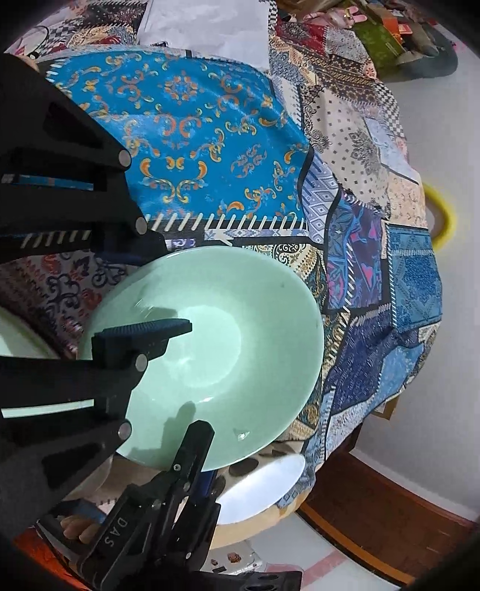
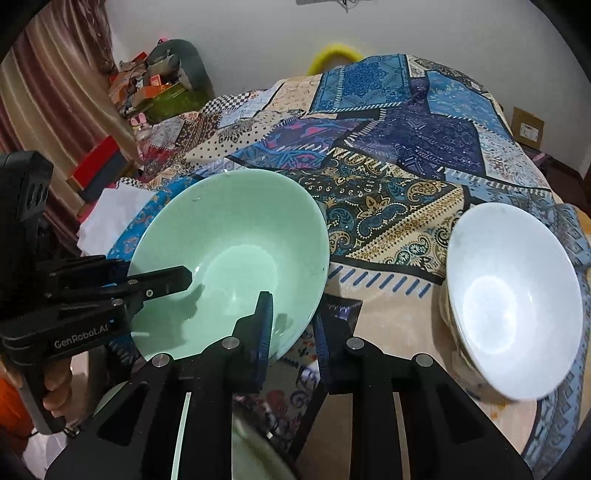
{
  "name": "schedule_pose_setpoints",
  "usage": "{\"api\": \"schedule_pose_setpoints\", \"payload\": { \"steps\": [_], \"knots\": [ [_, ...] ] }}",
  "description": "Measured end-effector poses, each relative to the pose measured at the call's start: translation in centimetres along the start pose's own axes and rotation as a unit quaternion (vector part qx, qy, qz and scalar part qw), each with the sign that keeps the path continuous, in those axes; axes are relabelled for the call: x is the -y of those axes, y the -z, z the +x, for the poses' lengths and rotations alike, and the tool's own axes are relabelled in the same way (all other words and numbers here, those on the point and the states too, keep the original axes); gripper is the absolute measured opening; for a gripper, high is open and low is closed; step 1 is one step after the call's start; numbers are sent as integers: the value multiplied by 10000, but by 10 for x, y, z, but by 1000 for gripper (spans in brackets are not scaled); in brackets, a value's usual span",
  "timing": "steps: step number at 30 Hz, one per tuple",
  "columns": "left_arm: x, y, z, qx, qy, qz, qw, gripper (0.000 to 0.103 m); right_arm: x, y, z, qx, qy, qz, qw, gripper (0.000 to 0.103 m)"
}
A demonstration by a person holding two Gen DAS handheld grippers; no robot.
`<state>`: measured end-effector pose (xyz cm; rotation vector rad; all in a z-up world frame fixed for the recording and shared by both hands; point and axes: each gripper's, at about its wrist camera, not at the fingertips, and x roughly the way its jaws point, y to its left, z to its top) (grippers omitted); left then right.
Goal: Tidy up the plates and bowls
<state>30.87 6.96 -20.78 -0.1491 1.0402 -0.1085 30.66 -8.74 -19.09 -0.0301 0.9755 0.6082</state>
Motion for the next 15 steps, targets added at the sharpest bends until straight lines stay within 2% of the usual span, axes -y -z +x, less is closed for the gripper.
{"api": "schedule_pose_setpoints", "payload": {
  "steps": [15],
  "knots": [
    [14,26,-80,490,77,-60,9988,26,-33,12,-64,424,-5,-59,9991,19]
  ]
}}
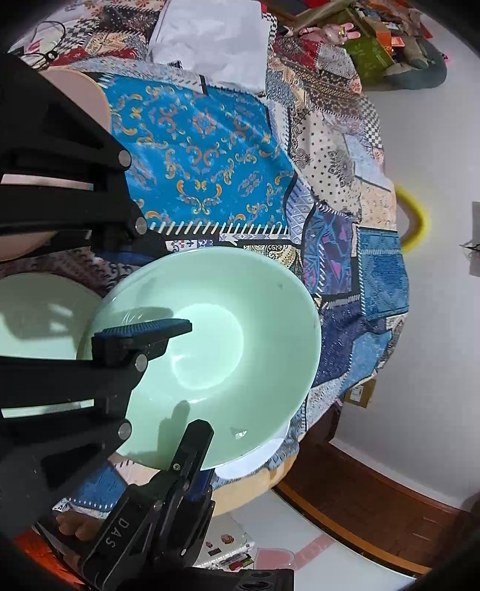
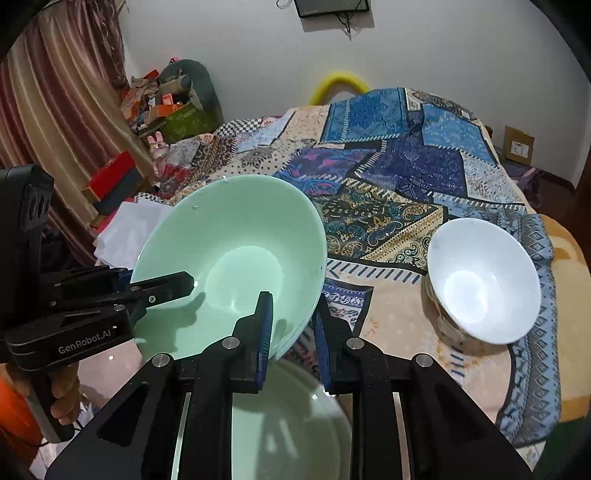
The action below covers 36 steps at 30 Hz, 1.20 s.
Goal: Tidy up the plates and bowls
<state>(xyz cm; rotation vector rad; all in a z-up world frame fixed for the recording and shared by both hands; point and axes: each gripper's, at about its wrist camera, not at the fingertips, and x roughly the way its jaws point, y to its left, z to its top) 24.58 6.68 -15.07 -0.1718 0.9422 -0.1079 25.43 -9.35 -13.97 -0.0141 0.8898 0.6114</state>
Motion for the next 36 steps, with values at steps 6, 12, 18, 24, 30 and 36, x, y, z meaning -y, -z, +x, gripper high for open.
{"api": "schedule_pose_setpoints", "payload": {
  "steps": [6,12,18,24,30,36],
  "knots": [
    [4,11,-34,194,-48,13,9998,26,-15,7,-19,111,-25,-13,9999,19],
    [4,25,-64,327,-110,8,9994,26,-31,17,-34,202,-92,-3,9998,19],
    [-3,43,-85,390,-173,-58,9991,26,-49,23,-45,282,-181,-44,9994,19],
    [-18,60,-100,414,-208,-168,9988,26,-66,28,-44,292,-281,-114,9991,19],
    [-40,74,-106,390,-292,-338,9982,26,-85,31,-30,168,-416,-189,9988,20],
    [-68,90,-108,298,-429,-541,9972,26,-106,38,-9,-43,-615,-232,9978,19]
  ]
}}
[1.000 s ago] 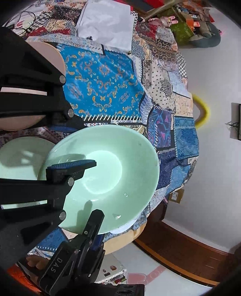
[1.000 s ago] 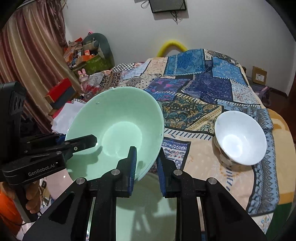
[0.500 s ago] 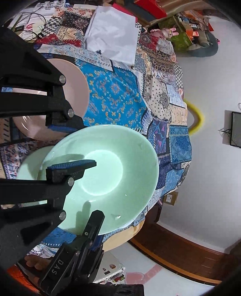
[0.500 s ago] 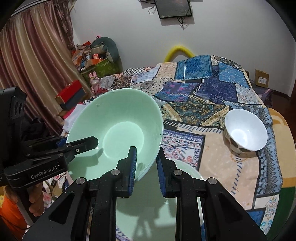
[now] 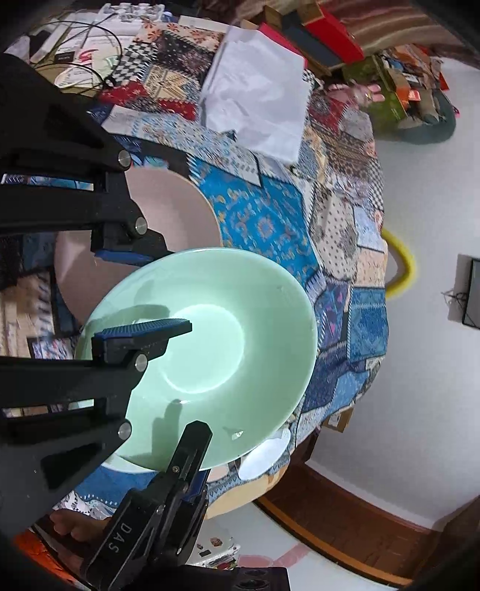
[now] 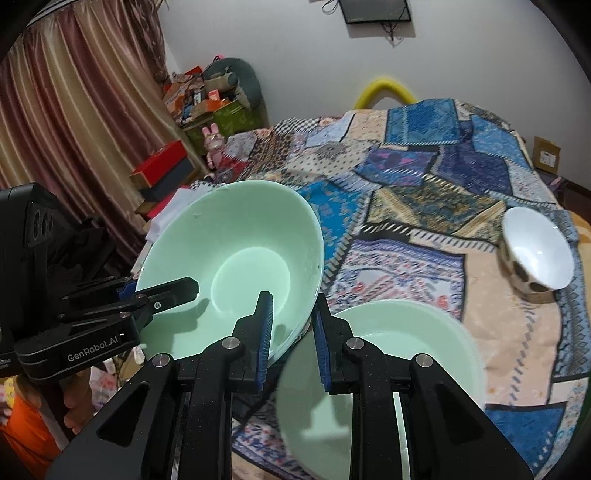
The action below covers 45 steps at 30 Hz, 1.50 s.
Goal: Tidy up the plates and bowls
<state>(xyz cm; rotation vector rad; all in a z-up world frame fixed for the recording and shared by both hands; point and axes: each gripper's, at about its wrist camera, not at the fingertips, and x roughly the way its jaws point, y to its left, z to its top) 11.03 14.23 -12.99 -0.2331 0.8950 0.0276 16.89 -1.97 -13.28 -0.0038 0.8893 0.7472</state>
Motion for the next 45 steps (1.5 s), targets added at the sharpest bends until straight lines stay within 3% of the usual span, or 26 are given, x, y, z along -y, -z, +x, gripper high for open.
{"api": "schedule_pose_setpoints", "payload": {
  "steps": [17,28,45],
  "knots": [
    [-55,47,41,-595,-109,-560,9966,26,-19,27,58,-692,-233,54,9973,19],
    [-61,55,53,-597,-128,-586,9964,26,-21,31,68,-796,-134,-103,9967,21],
    [-53,51,51,-461,-658,-162,9966,26,-18,31,55,-656,54,-322,9973,23]
  ]
}}
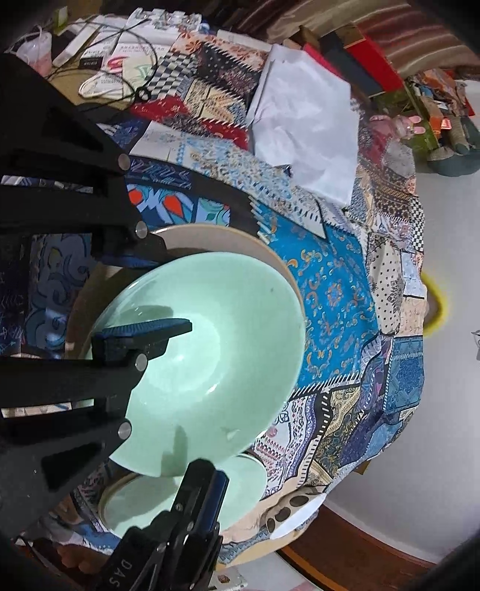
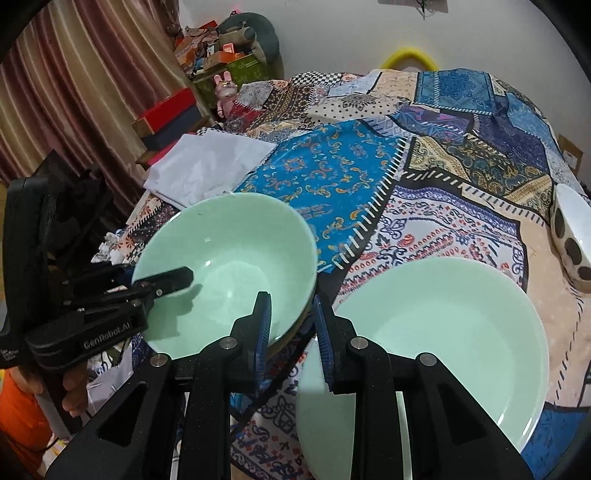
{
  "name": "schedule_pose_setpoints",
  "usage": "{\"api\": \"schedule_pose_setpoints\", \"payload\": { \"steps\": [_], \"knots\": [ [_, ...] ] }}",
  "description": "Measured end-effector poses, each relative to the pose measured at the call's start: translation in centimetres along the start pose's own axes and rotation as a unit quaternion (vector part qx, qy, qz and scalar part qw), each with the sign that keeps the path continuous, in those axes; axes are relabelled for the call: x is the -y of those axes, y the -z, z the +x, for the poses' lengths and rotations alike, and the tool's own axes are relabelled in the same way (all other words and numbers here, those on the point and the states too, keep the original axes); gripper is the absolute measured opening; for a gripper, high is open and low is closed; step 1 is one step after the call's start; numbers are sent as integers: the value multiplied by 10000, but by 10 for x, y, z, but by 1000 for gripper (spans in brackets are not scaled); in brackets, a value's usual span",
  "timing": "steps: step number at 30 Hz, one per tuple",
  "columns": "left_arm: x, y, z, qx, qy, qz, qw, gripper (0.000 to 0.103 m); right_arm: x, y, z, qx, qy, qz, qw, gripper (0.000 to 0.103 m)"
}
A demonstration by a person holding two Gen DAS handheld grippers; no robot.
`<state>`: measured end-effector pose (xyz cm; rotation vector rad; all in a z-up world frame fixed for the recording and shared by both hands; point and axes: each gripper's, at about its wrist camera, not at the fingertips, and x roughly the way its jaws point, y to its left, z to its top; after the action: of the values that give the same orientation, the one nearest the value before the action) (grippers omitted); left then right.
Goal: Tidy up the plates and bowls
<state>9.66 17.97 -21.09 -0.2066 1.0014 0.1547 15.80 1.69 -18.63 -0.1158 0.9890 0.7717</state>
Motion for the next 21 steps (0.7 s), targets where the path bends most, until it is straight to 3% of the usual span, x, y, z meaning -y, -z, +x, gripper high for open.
{"api": "schedule_pose_setpoints", "payload": {
  "steps": [3,10,15,21],
  "knots": [
    [2,-1,-2,19,-174,162,9997,26,5,2,-4,31,-3,87,10000,23],
    [-11,-8,-5,-161,118,-293,9994,26,20,2,-24,225,64,199,9995,23],
    [-3,-17,-33,303,-173,-162,9993,46,41,1,-43,421,186,345,9983,25],
    [21,-33,-61,635,-243,113,9976,54,67,2,-70,649,435,458,9959,25]
  ]
}}
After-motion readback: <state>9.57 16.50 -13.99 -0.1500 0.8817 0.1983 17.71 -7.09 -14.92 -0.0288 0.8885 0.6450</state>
